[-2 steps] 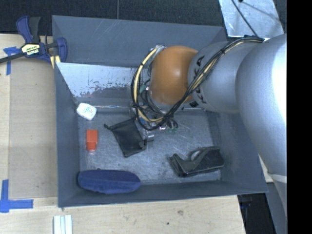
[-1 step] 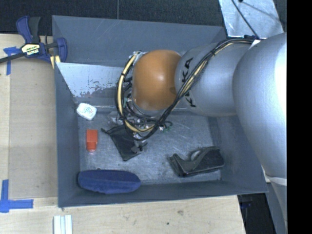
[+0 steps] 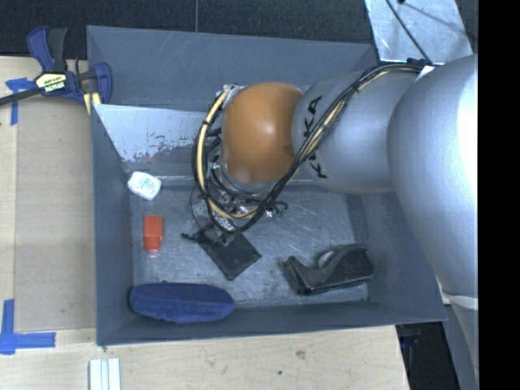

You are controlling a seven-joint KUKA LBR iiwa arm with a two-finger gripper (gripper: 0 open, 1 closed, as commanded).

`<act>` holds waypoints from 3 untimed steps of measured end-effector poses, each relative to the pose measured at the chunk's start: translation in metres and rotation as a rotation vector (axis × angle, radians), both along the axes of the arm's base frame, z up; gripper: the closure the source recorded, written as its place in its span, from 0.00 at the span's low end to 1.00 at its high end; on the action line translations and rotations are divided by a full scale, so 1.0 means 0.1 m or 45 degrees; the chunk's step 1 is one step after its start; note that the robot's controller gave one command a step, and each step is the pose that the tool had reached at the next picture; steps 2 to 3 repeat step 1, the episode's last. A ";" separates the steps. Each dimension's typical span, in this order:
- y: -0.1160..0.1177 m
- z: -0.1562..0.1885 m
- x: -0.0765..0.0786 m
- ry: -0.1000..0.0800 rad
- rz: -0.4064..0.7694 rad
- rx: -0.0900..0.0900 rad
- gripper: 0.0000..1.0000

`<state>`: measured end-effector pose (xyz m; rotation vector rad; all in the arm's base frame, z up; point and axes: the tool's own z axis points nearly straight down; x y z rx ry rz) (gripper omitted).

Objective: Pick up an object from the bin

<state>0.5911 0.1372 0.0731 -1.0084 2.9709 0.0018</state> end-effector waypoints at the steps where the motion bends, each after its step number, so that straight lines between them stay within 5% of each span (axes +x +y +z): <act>1: 0.08 1.28 -0.04 -0.011 0.004 0.001 1.00; 3: 0.08 1.28 -0.04 -0.011 0.004 0.001 1.00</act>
Offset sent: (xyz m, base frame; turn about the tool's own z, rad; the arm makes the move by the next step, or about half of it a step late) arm -0.0071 0.0077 0.1218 -0.0075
